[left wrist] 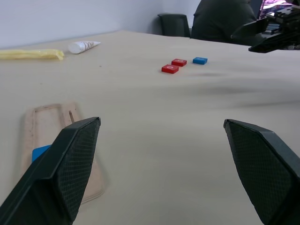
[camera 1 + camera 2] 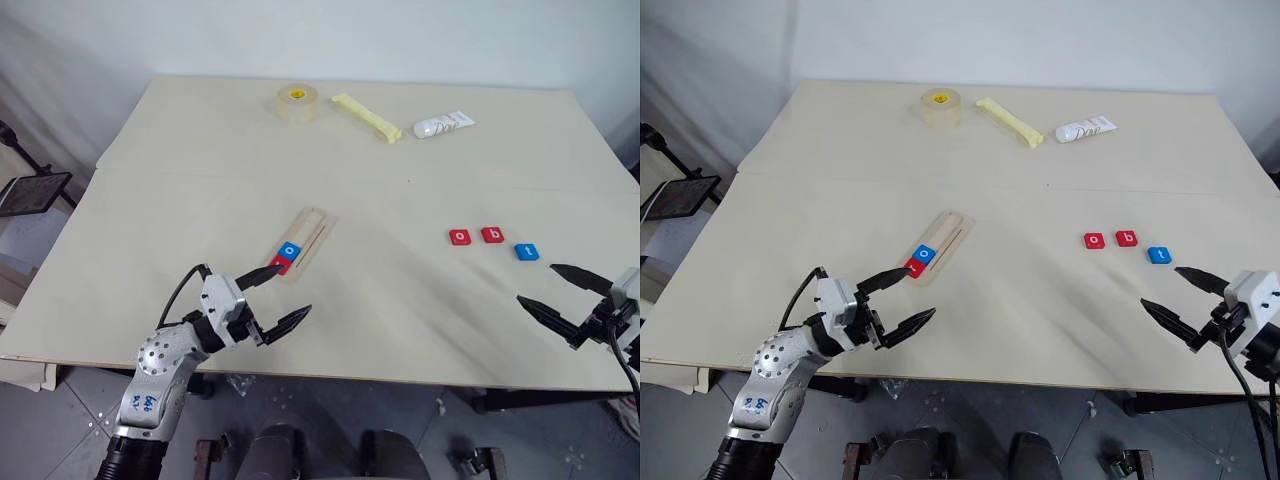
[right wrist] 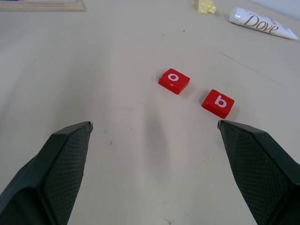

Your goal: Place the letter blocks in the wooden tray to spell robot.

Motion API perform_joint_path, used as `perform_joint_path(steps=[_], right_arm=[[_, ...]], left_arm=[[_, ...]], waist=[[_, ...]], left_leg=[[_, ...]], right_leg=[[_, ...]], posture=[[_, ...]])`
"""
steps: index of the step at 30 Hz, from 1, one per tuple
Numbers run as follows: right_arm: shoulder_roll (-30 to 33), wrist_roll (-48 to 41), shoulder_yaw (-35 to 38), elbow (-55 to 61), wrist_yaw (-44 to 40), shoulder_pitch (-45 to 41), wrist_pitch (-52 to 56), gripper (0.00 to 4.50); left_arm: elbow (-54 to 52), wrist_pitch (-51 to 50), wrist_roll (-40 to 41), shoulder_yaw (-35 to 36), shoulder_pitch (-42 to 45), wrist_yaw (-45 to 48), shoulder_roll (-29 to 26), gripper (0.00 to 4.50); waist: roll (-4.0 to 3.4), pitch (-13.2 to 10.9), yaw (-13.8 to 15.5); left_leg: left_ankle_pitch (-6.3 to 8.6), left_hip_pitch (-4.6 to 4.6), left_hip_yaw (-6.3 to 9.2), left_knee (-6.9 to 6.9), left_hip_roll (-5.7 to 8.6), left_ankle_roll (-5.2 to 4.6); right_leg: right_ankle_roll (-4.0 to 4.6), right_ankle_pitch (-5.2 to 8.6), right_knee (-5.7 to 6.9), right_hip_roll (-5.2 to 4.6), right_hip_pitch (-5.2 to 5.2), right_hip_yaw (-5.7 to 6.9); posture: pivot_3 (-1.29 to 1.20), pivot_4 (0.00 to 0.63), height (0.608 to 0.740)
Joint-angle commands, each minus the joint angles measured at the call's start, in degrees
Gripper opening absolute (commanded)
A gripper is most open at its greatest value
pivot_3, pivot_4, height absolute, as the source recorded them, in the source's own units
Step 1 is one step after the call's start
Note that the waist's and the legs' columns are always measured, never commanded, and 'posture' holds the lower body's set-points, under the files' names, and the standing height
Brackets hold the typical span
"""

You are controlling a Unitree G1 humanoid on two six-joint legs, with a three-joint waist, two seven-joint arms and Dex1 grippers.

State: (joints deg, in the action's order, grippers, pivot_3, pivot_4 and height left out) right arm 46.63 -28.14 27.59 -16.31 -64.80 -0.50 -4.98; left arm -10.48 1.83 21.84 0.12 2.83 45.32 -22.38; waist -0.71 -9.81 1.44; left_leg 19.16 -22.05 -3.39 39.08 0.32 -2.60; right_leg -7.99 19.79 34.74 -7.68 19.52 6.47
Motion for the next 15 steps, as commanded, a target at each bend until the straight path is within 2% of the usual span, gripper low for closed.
perform_joint_path(steps=[1, 8, 13, 15], right_arm=[[-0.62, -1.4, 1.76, 1.2, 1.1, -0.4, 0.01, 4.48], [-1.51, -1.75, 1.07, 3.31, 2.59, -0.93, 1.44, 4.48], [-1.63, -1.03, -0.45, 1.46, 2.25, -3.86, 1.71, 4.48], [-1.55, -0.68, -1.35, 0.2, 1.84, -5.99, 1.74, 4.48]], left_arm=[[-1.29, 1.8, 0.47, 1.07, -1.06, 0.05, 0.07, 4.5], [-3.23, 0.56, -1.68, 3.91, -2.82, -4.74, -1.37, 4.5], [-2.54, -1.3, -2.35, 9.24, -5.31, -7.11, -5.26, 4.5], [-1.58, -0.87, -0.22, 12.15, -6.76, -5.01, -7.31, 4.5]], waist=[[0.0, 0.0, -0.01], [0.0, 0.0, -0.04], [0.0, 0.0, -0.1], [0.0, 0.0, -0.45]], left_leg=[[0.0, 0.0, 0.0, 0.0, 0.0, 0.0], [0.0, 0.0, 0.0, 0.0, 0.0, 0.0], [0.0, 0.0, 0.01, 0.0, -0.02, 0.0], [0.0, 0.01, -0.03, 0.0, -0.02, 0.0]], right_leg=[[0.0, 0.0, 0.0, 0.0, 0.0, 0.0], [0.0, 0.0, 0.0, 0.0, 0.0, -0.06], [0.0, 0.0, 0.0, 0.01, 0.01, -0.14], [0.0, 0.0, 0.0, 0.02, 0.03, -0.15]], posture=[[0.0, 0.15, 0.74], [0.0, 0.15, 0.74], [0.0, 0.15, 0.74], [0.0, 0.15, 0.74]])
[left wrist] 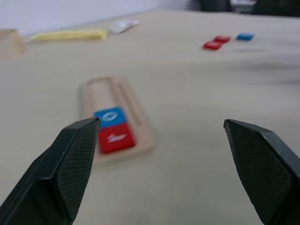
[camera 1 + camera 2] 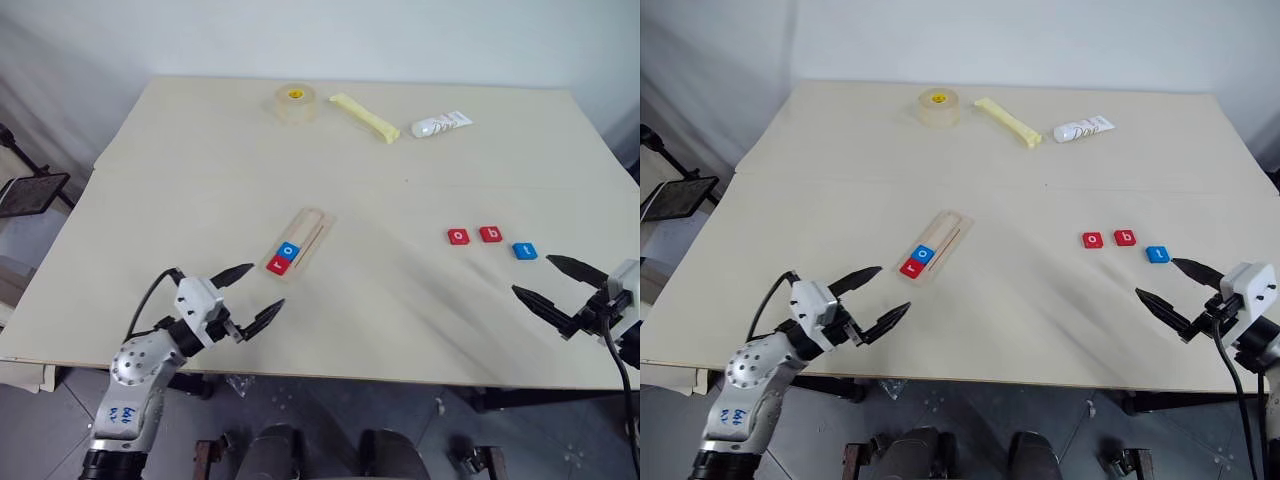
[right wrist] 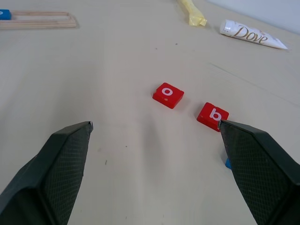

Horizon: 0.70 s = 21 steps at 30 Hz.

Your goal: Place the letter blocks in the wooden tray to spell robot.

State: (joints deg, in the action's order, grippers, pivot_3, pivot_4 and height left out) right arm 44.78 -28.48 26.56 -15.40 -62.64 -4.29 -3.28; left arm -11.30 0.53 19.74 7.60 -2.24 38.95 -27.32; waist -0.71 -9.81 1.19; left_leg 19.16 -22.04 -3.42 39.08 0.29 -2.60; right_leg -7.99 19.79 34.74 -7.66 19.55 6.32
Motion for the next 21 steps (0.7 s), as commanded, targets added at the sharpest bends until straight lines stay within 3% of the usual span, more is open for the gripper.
perform_joint_path(steps=[1, 10, 16, 21], right_arm=[[0.38, -0.16, -0.8, -1.3, -0.66, -3.16, 0.02, 4.48], [0.3, 1.03, -4.99, -4.97, -2.85, -10.59, -0.41, 4.48], [0.2, 2.87, -8.15, -10.65, -5.12, -17.96, -1.88, 4.48], [-0.24, 3.49, -9.26, -12.25, -6.22, -19.61, -2.35, 4.48]], left_arm=[[-0.58, 0.0, 2.27, 5.34, -2.21, 1.93, -3.26, 4.5], [-3.96, -10.65, 3.53, 8.26, -0.11, -2.42, -6.32, 4.5], [-14.21, -41.66, 4.23, 3.86, 15.41, -17.66, -7.37, 4.5], [-18.63, -61.63, 4.6, -0.61, 24.41, -23.83, -6.95, 4.5]], waist=[[0.0, 0.0, -0.2], [-0.01, -0.02, 0.23], [0.03, -0.04, 0.09], [0.09, -0.08, 0.05]], left_leg=[[0.0, 0.0, -0.01, -0.01, -0.02, 0.0], [0.0, -0.04, 0.2, 0.0, 0.01, 0.0], [-0.05, -0.06, 0.2, 0.05, 0.04, 0.01], [0.0, -0.07, 0.36, -0.13, 0.04, 0.08]], right_leg=[[0.0, 0.0, 0.0, 0.0, 0.01, 0.0], [0.0, 0.0, 0.03, -0.04, -0.02, -0.1], [-0.02, -0.01, 0.07, -0.04, -0.04, -0.13], [-0.02, -0.01, 0.25, 0.05, 0.09, -0.07]], posture=[[0.0, 0.15, 0.74], [0.0, 0.15, 0.74], [0.0, 0.15, 0.74], [0.0, 0.15, 0.74]])
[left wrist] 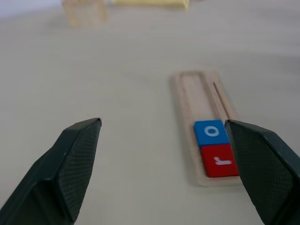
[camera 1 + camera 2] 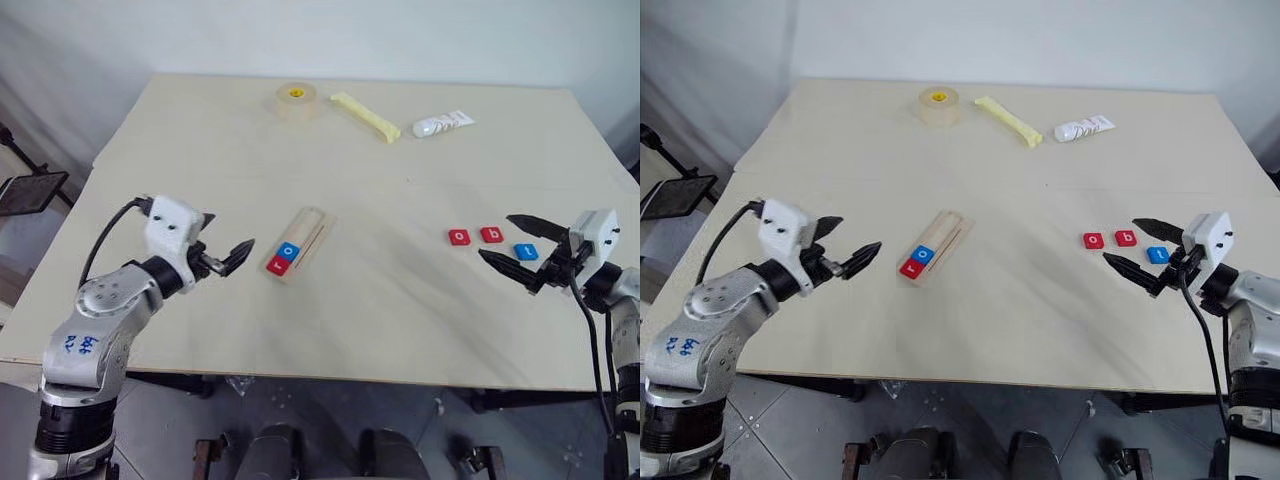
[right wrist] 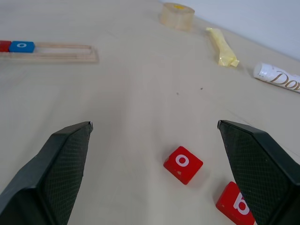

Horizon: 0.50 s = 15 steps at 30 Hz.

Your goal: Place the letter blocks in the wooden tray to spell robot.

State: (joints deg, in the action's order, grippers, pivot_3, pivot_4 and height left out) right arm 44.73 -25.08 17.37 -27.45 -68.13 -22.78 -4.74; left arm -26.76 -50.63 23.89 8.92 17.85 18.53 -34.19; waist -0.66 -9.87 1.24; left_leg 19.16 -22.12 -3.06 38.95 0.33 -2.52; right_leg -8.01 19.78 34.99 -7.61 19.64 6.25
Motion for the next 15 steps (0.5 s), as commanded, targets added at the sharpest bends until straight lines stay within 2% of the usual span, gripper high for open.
perform_joint_path(steps=[1, 7, 11, 15], right_arm=[[-0.24, 0.16, -0.15, -0.35, -0.84, -1.27, -0.96, 4.48], [-0.5, 0.42, -0.95, -0.76, -1.86, -2.21, -0.71, 4.48], [-0.64, 0.45, -1.42, -0.74, -2.97, -2.32, -0.61, 4.48], [-0.67, 0.63, -1.81, -1.19, -3.4, -3.0, -0.36, 4.48]], left_arm=[[-3.51, -13.37, 0.46, -2.55, 5.66, -4.12, -0.02, 4.5], [-2.85, -34.11, -1.15, -7.86, 17.0, -10.16, 5.14, 4.5], [-3.54, -40.52, -2.24, -8.87, 19.9, -12.7, 10.47, 4.5], [-2.2, -41.87, -3.54, -10.68, 21.29, -14.12, 12.54, 4.5]], waist=[[0.04, -0.03, 0.0], [0.1, -0.06, 0.24], [0.16, -0.1, 0.12], [0.19, -0.13, 0.11]], left_leg=[[0.0, -0.06, 0.04, 0.01, -0.01, 0.0], [-0.01, -0.09, 0.07, 0.16, 0.02, 0.0], [-0.01, -0.11, 0.11, 0.13, 0.03, 0.01], [-0.02, -0.13, 0.1, 0.14, 0.01, 0.04]], right_leg=[[0.0, 0.0, 0.0, 0.03, 0.05, 0.02], [0.0, 0.0, -0.05, 0.03, -0.05, -0.03], [0.0, 0.0, -0.07, 0.05, -0.03, -0.05], [0.0, 0.0, -0.19, 0.09, -0.07, -0.06]], posture=[[0.0, 0.15, 0.74], [0.0, 0.15, 0.74], [0.0, 0.15, 0.74], [0.0, 0.15, 0.74]])
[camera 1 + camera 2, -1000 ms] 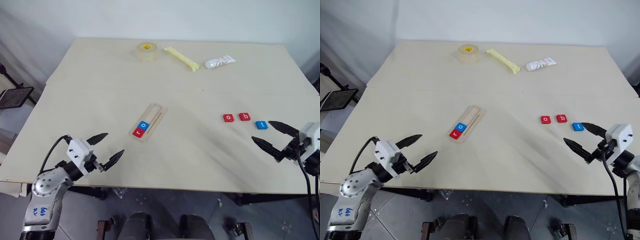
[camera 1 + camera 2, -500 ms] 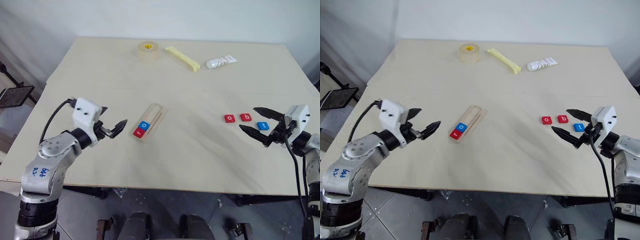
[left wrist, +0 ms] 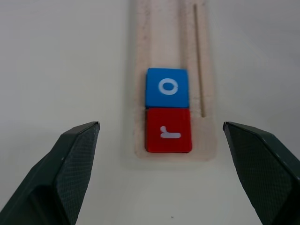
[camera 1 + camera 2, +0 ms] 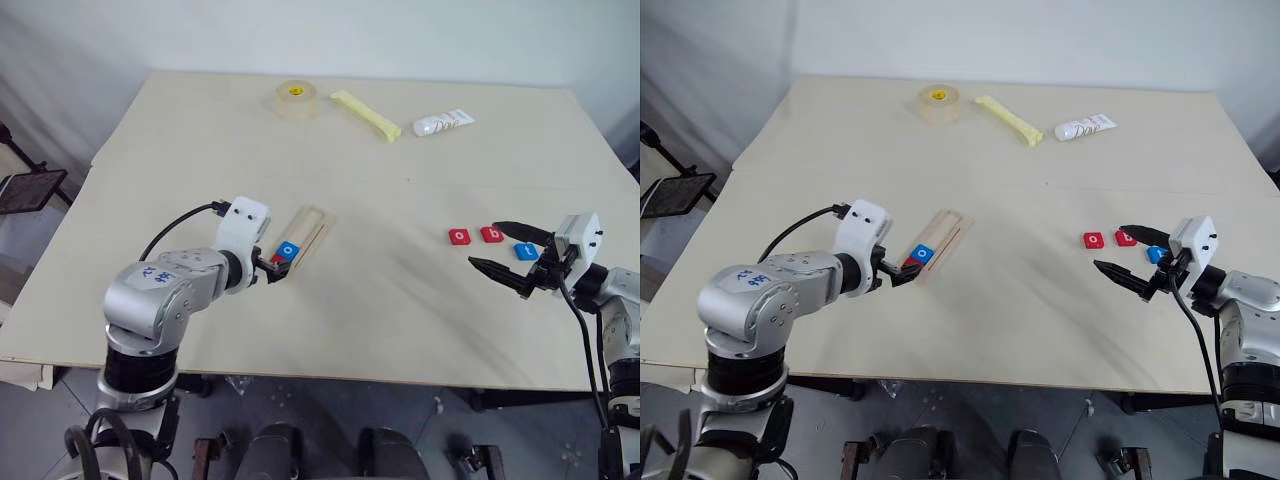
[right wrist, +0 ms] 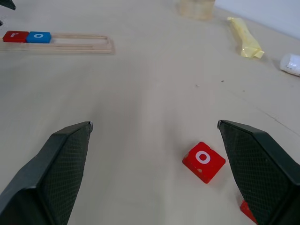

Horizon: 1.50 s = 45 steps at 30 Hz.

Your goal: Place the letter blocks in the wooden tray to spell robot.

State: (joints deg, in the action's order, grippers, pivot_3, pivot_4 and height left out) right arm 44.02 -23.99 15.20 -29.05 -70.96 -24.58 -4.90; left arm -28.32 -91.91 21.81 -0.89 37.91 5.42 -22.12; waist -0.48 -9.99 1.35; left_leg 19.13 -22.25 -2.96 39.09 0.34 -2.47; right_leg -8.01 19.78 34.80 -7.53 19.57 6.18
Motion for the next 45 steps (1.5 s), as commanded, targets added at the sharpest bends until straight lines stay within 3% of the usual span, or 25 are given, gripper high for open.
perform_joint_path(steps=[1, 25, 30, 32, 38, 45], right_arm=[[0.08, -0.38, 0.26, 0.12, -0.65, -1.47, -0.27, 4.48], [0.93, -1.02, 1.54, 2.85, 0.97, 1.67, 0.05, 4.48], [1.12, -0.82, 1.66, 2.85, 1.58, 1.8, 0.13, 4.5], [1.16, -0.77, 1.63, 2.69, 1.75, 1.69, 0.06, 4.5], [1.29, -0.65, 1.71, 2.15, 2.14, 1.34, -0.19, 4.5], [1.81, -0.93, 2.61, 2.64, 2.09, 2.27, -0.64, 4.5]], left_arm=[[0.02, -0.59, -1.77, -1.43, 1.49, -1.17, 0.87, 4.5], [9.72, 3.06, -5.95, -8.53, 2.96, 0.8, 2.26, 4.5], [10.08, 3.06, -7.16, -9.23, 2.71, 0.9, 1.34, 3.39], [10.36, 4.4, -7.0, -9.71, 2.94, 1.87, 0.57, 3.39], [11.3, 13.82, -7.45, -16.22, 5.73, 8.38, -5.98, 3.39], [12.4, 30.3, -8.49, -23.36, 10.14, 22.1, -11.99, 3.39]], waist=[[0.0, 0.0, 0.0], [0.03, -0.02, 0.08], [0.03, -0.02, 0.06], [0.02, -0.02, 0.03], [0.03, -0.02, 0.03], [0.03, -0.04, 0.14]], left_leg=[[0.0, 0.0, 0.0, 0.0, 0.0, 0.0], [0.0, -0.02, 0.0, 0.0, 0.02, 0.0], [0.0, -0.02, 0.01, 0.0, 0.02, 0.0], [0.0, -0.02, 0.0, 0.0, 0.02, 0.0], [-0.01, -0.02, -0.01, 0.0, 0.02, 0.01], [0.0, -0.06, 0.0, 0.0, 0.04, 0.01]], right_leg=[[0.0, 0.0, 0.0, 0.0, 0.0, -0.02], [0.0, 0.0, 0.0, 0.0, 0.03, 0.0], [0.0, 0.0, 0.01, 0.0, 0.02, 0.0], [0.0, 0.0, 0.01, 0.0, 0.02, 0.0], [0.0, 0.0, 0.0, 0.0, 0.04, -0.01], [0.0, 0.0, -0.02, 0.0, 0.05, 0.04]], posture=[[0.0, 0.15, 0.74], [0.0, 0.15, 0.74], [0.0, 0.15, 0.74], [0.0, 0.15, 0.74], [0.0, 0.15, 0.74], [0.0, 0.15, 0.74]])
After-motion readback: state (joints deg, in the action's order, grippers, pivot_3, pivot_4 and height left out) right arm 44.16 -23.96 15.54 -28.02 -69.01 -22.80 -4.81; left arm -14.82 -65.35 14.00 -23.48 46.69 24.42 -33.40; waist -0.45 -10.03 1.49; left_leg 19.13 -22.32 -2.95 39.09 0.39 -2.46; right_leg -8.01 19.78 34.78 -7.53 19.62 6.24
